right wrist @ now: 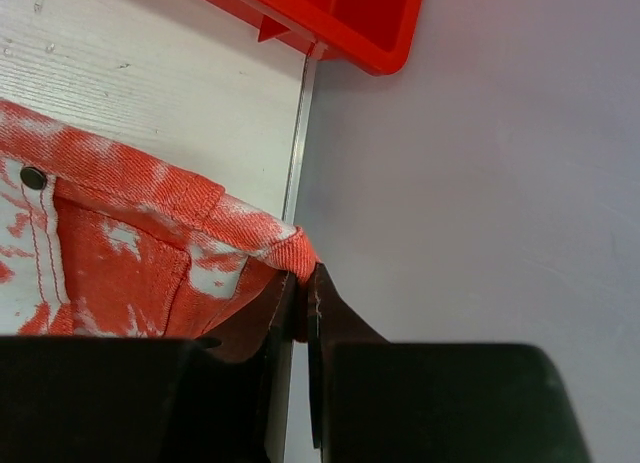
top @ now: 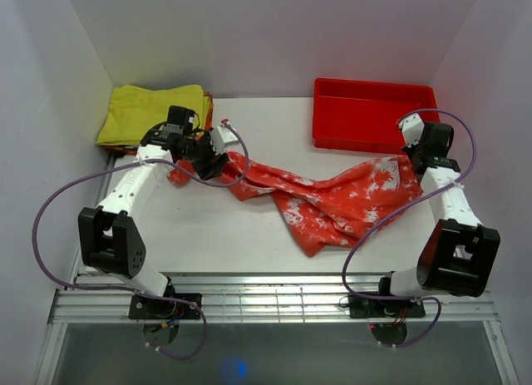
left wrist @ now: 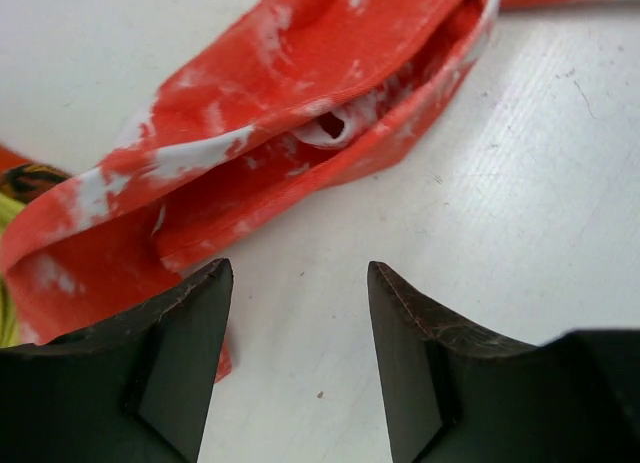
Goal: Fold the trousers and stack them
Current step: Flatten the trousers out
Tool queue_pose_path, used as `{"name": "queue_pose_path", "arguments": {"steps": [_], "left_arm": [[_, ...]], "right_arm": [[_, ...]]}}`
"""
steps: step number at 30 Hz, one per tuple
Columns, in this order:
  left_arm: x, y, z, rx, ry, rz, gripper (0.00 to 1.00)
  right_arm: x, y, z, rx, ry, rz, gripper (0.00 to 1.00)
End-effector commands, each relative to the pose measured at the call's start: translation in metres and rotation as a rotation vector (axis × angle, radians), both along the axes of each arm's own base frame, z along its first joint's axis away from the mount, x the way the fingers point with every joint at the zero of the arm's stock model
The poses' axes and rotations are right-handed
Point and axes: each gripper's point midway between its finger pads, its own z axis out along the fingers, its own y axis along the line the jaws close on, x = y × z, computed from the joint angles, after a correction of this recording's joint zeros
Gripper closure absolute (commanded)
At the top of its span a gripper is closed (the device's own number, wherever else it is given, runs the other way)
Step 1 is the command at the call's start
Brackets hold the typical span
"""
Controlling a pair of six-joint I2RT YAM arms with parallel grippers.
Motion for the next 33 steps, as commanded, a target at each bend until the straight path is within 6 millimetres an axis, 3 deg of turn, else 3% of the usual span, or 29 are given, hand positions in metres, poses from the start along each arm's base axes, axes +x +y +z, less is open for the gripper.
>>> {"name": "queue_pose_path", "arguments": {"steps": [1, 6, 11, 14, 17, 19, 20, 21, 22, 23, 25, 26, 28, 29, 31, 32, 33], "left_arm": [[-0.019, -0.008, -0.045, 0.058, 0.116, -0.104, 0.34], [0.017, -0.018, -0.060, 0.069, 0.038, -0.068, 0.35], [0.013, -0.035, -0.078, 0.087, 0.095, -0.170, 0.38], [0.011, -0.034, -0.095, 0.110, 0.127, -0.180, 0.42], [0.004, -0.024, -0.113, 0.162, 0.168, -0.179, 0.58], [-0.007, -0.017, -0.114, 0.192, 0.198, -0.186, 0.75], [-0.023, -0.010, -0.112, 0.211, 0.248, -0.201, 0.89], [-0.032, -0.006, -0.105, 0.208, 0.262, -0.208, 0.94], [-0.039, -0.002, -0.083, 0.186, 0.236, -0.210, 0.98], [-0.052, 0.012, -0.071, 0.172, 0.271, -0.187, 1.00], [-0.059, 0.026, -0.039, 0.136, 0.242, -0.166, 1.00], [-0.073, 0.048, -0.019, 0.127, 0.258, -0.117, 1.00], [-0.085, 0.069, 0.002, 0.119, 0.240, -0.114, 1.00], [-0.094, 0.088, 0.015, 0.120, 0.211, -0.044, 1.00], [-0.107, 0.120, 0.017, 0.224, 0.114, -0.055, 1.00], [-0.122, 0.132, 0.006, 0.259, 0.123, -0.050, 1.00], [-0.131, 0.137, 0.011, 0.294, 0.078, -0.048, 1.00]], "right_arm": [[0.010, -0.002, 0.027, 0.007, -0.078, -0.018, 0.92], [0.008, -0.002, 0.028, 0.008, -0.073, -0.019, 0.92], [0.009, -0.003, 0.032, 0.002, -0.075, -0.017, 0.92], [0.011, -0.004, 0.033, 0.001, -0.077, -0.020, 0.92], [0.013, -0.004, 0.036, -0.002, -0.082, -0.019, 0.92], [0.015, -0.007, 0.039, -0.013, -0.084, -0.024, 0.92], [0.015, -0.007, 0.040, -0.020, -0.084, -0.024, 0.92], [0.015, -0.008, 0.042, -0.024, -0.087, -0.020, 0.92], [0.015, -0.009, 0.044, -0.030, -0.089, -0.018, 0.92], [0.015, -0.011, 0.047, -0.037, -0.094, -0.019, 0.92], [0.014, -0.012, 0.054, -0.055, -0.101, -0.009, 0.92], [0.013, -0.015, 0.057, -0.060, -0.107, -0.013, 0.92], [0.014, -0.017, 0.062, -0.069, -0.114, -0.007, 0.92], [0.015, -0.018, 0.067, -0.074, -0.123, -0.007, 0.92], [0.018, -0.018, 0.072, -0.075, -0.130, 0.000, 0.92], [0.018, -0.018, 0.073, -0.072, -0.125, 0.003, 0.92], [0.022, -0.019, 0.078, -0.073, -0.129, 0.001, 0.92]]}}
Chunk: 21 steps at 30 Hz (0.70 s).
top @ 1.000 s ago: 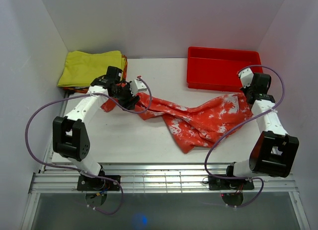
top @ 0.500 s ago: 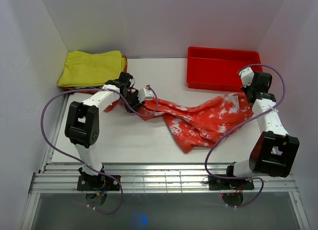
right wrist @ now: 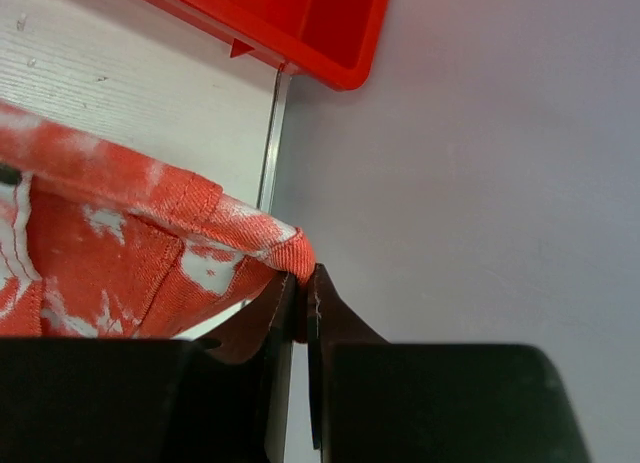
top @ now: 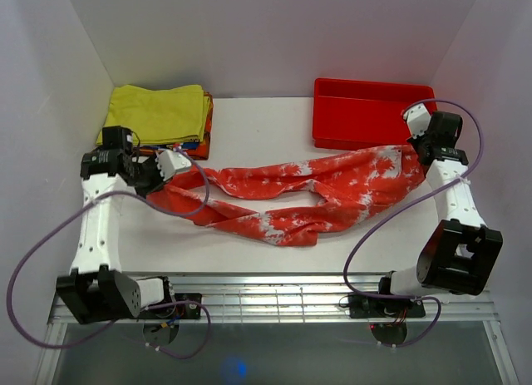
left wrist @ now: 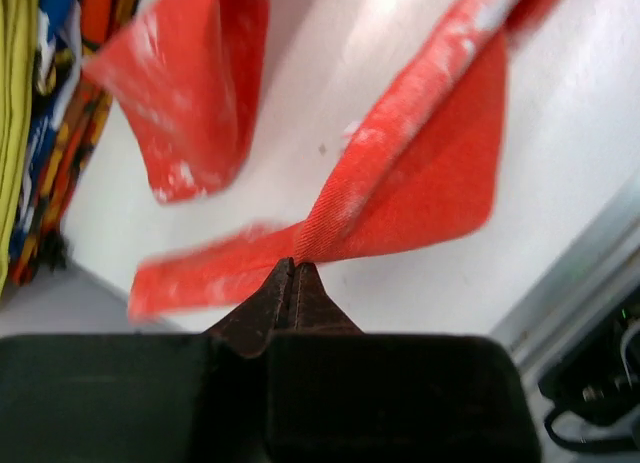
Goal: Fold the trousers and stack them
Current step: Flatten the trousers out
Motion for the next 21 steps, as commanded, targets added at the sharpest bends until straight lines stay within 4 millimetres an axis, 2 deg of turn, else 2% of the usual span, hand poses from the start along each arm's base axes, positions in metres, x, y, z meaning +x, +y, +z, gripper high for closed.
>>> {"name": "queue_pose_path", "arguments": {"steps": [1, 2, 4, 5, 7, 9, 10, 12, 13, 14, 15, 16, 17, 18, 19, 20, 21], "left_arm": [[-0.070, 0.024, -0.008, 0.151, 0.061, -0.081, 1.00], [-0.074, 0.029, -0.012, 0.167, 0.073, -0.064, 1.00], [-0.083, 0.043, -0.025, 0.208, 0.122, -0.039, 1.00], [-0.086, 0.052, -0.032, 0.222, 0.149, -0.024, 1.00], [-0.087, 0.059, -0.056, 0.200, 0.256, 0.011, 1.00], [-0.077, 0.061, -0.066, 0.136, 0.311, 0.097, 1.00], [-0.068, 0.063, -0.077, 0.109, 0.367, 0.126, 1.00], [-0.056, 0.064, -0.088, 0.070, 0.419, 0.215, 1.00], [-0.052, 0.065, -0.093, 0.061, 0.446, 0.235, 1.00], [-0.047, 0.065, -0.107, 0.047, 0.496, 0.254, 1.00], [-0.044, 0.064, -0.111, 0.026, 0.519, 0.298, 1.00], [-0.040, 0.064, -0.115, 0.009, 0.528, 0.318, 1.00], [-0.033, 0.067, -0.122, -0.003, 0.534, 0.340, 1.00], [-0.027, 0.066, -0.122, -0.024, 0.536, 0.379, 0.96], [-0.021, 0.067, -0.121, -0.036, 0.524, 0.398, 0.91], [-0.011, 0.068, -0.113, -0.051, 0.494, 0.407, 0.85], [-0.005, 0.067, -0.102, -0.076, 0.467, 0.405, 0.71]], "right_arm": [[0.020, -0.013, 0.054, -0.049, -0.131, -0.017, 0.92], [0.024, -0.013, 0.047, -0.040, -0.107, -0.018, 0.92], [0.033, -0.012, 0.051, -0.024, -0.120, -0.019, 0.92], [0.039, -0.008, 0.040, -0.012, -0.096, -0.013, 0.92], [0.049, 0.001, 0.036, 0.006, -0.080, 0.003, 0.92], [0.058, 0.022, 0.018, 0.054, -0.033, 0.039, 0.92], [0.063, 0.031, 0.020, 0.077, -0.036, 0.057, 0.92], [0.073, 0.065, 0.008, 0.164, 0.001, 0.122, 0.92], [0.073, 0.078, 0.013, 0.199, 0.026, 0.153, 0.92], [0.076, 0.096, 0.011, 0.229, 0.046, 0.188, 0.92], [0.078, 0.114, 0.005, 0.282, 0.074, 0.231, 0.92], [0.073, 0.122, 0.002, 0.308, 0.110, 0.245, 0.83], [0.080, 0.139, 0.012, 0.359, 0.097, 0.298, 0.73], [0.081, 0.144, 0.017, 0.401, 0.092, 0.287, 0.65], [0.074, 0.146, 0.019, 0.427, 0.125, 0.278, 0.46], [0.077, 0.146, 0.036, 0.436, 0.103, 0.284, 0.34], [0.072, 0.146, 0.040, 0.453, 0.113, 0.293, 0.23]]}}
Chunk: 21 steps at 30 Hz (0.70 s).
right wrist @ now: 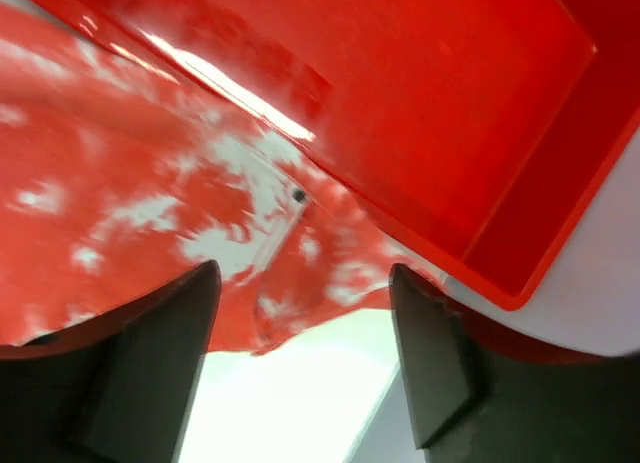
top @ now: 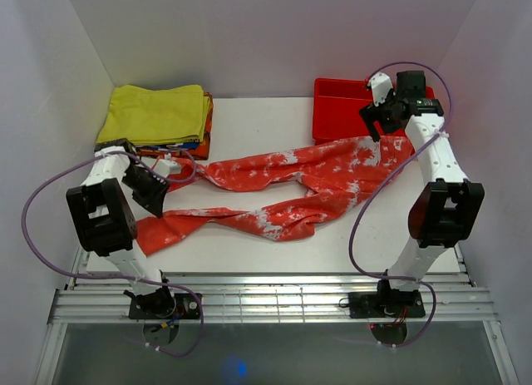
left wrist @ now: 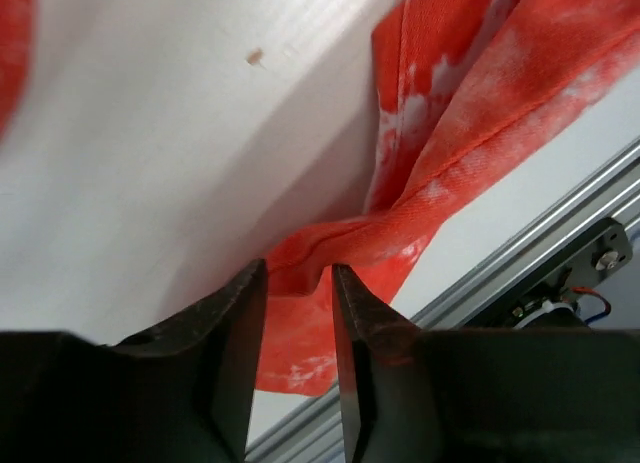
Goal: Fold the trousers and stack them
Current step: Flatten the trousers out
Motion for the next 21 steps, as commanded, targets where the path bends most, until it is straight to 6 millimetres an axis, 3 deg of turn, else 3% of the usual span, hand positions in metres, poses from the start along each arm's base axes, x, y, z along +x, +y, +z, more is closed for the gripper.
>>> {"name": "queue_pose_path", "arguments": {"steps": [1, 2, 3, 5, 7, 9, 10, 11, 13, 14, 15, 16, 17, 18, 19, 20, 21], "left_arm": [[0.042, -0.008, 0.047, -0.079, -0.192, 0.079, 0.52], [0.050, -0.012, 0.067, -0.094, -0.244, 0.061, 0.25], [0.056, -0.016, 0.085, -0.108, -0.308, 0.045, 0.03], [0.070, -0.036, 0.114, -0.144, -0.394, 0.015, 0.02], [0.087, -0.055, 0.147, -0.147, -0.494, -0.011, 0.02], [0.098, -0.099, 0.163, -0.160, -0.541, -0.066, 0.02], [0.099, -0.123, 0.168, -0.170, -0.563, -0.103, 0.02], [0.103, -0.165, 0.174, -0.185, -0.609, -0.188, 0.02], [0.106, -0.212, 0.174, -0.211, -0.622, -0.204, 0.02], [0.109, -0.256, 0.180, -0.221, -0.688, -0.270, 0.02], [0.109, -0.278, 0.178, -0.228, -0.690, -0.280, 0.02], [0.103, -0.319, 0.188, -0.260, -0.729, -0.343, 0.02], [0.111, -0.346, 0.171, -0.262, -0.715, -0.370, 0.02], [0.111, -0.367, 0.167, -0.270, -0.710, -0.399, 0.02], [0.104, -0.405, 0.184, -0.316, -0.753, -0.453, 0.02], [0.107, -0.429, 0.153, -0.299, -0.707, -0.483, 0.03], [0.104, -0.448, 0.146, -0.308, -0.699, -0.513, 0.04]], "right_arm": [[-0.017, 0.011, 0.043, 0.152, 0.000, 0.019, 0.09], [-0.030, -0.005, 0.055, 0.172, -0.011, -0.009, 0.00], [-0.040, -0.008, 0.053, 0.203, 0.003, 0.001, 0.09], [-0.060, -0.033, 0.060, 0.185, -0.010, -0.031, 0.10], [-0.080, -0.043, 0.046, 0.203, 0.029, -0.048, 0.10], [-0.101, -0.055, 0.044, 0.208, 0.035, -0.072, 0.10], [-0.113, -0.053, 0.025, 0.225, 0.084, -0.077, 0.10], [-0.122, -0.056, 0.024, 0.229, 0.084, -0.087, 0.10], [-0.137, -0.053, 0.006, 0.258, 0.128, -0.096, 0.10], [-0.141, -0.055, 0.005, 0.272, 0.126, -0.114, 0.10], [-0.144, -0.054, 0.002, 0.296, 0.133, -0.122, 0.10], [-0.148, -0.058, -0.002, 0.315, 0.143, -0.144, 0.10], [-0.150, -0.061, -0.003, 0.327, 0.146, -0.160, 0.10], [-0.152, -0.060, -0.004, 0.357, 0.151, -0.163, 0.10], [-0.159, -0.067, -0.007, 0.375, 0.170, -0.190, 0.09], [-0.160, -0.071, -0.011, 0.389, 0.184, -0.202, 0.09], [-0.163, -0.074, -0.011, 0.408, 0.187, -0.207, 0.09]]}}
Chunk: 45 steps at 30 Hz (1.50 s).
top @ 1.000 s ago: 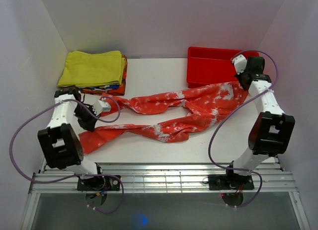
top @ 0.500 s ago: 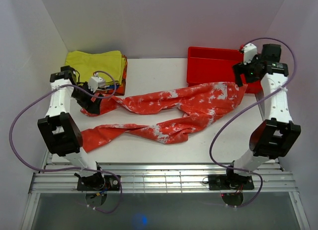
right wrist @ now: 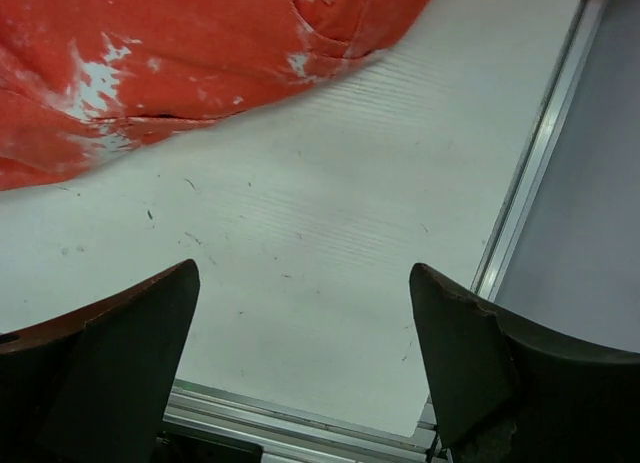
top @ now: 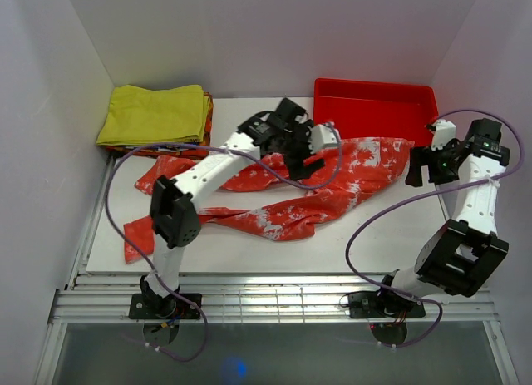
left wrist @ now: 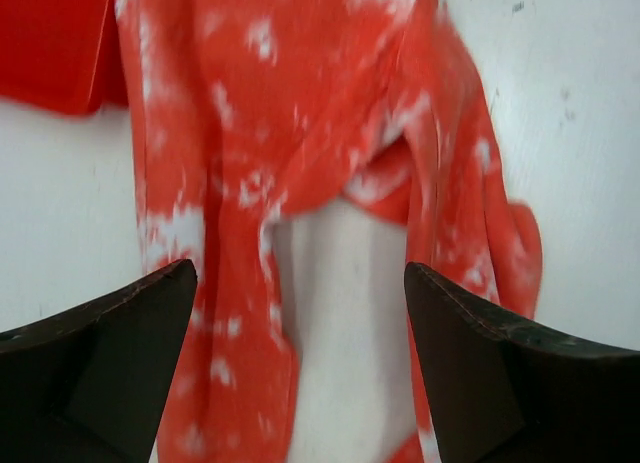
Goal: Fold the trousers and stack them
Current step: Flatten the trousers out
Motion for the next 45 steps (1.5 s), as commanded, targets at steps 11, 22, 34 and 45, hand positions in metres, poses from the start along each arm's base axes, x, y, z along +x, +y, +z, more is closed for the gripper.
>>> {"name": "queue_pose_path", "arguments": {"steps": [11, 22, 34, 45], "left_arm": [[-0.013, -0.168, -0.100, 0.022, -0.126, -0.159, 0.06], [-0.041, -0.151, -0.009, -0.274, 0.166, -0.020, 1.00], [0.076, 0.030, -0.049, -0.618, 0.911, 0.534, 1.00], [0.087, 0.097, -0.157, -0.558, 1.162, 0.909, 1.00]], "right_arm": [[-0.039, -0.041, -0.009, 0.075, 0.023, -0.077, 0.08], [-0.047, -0.030, -0.025, 0.109, 0.036, -0.047, 0.03], [-0.057, 0.028, -0.058, 0.373, 0.107, 0.030, 0.21], [-0.056, 0.165, -0.056, 0.516, 0.050, 0.318, 0.33]]}}
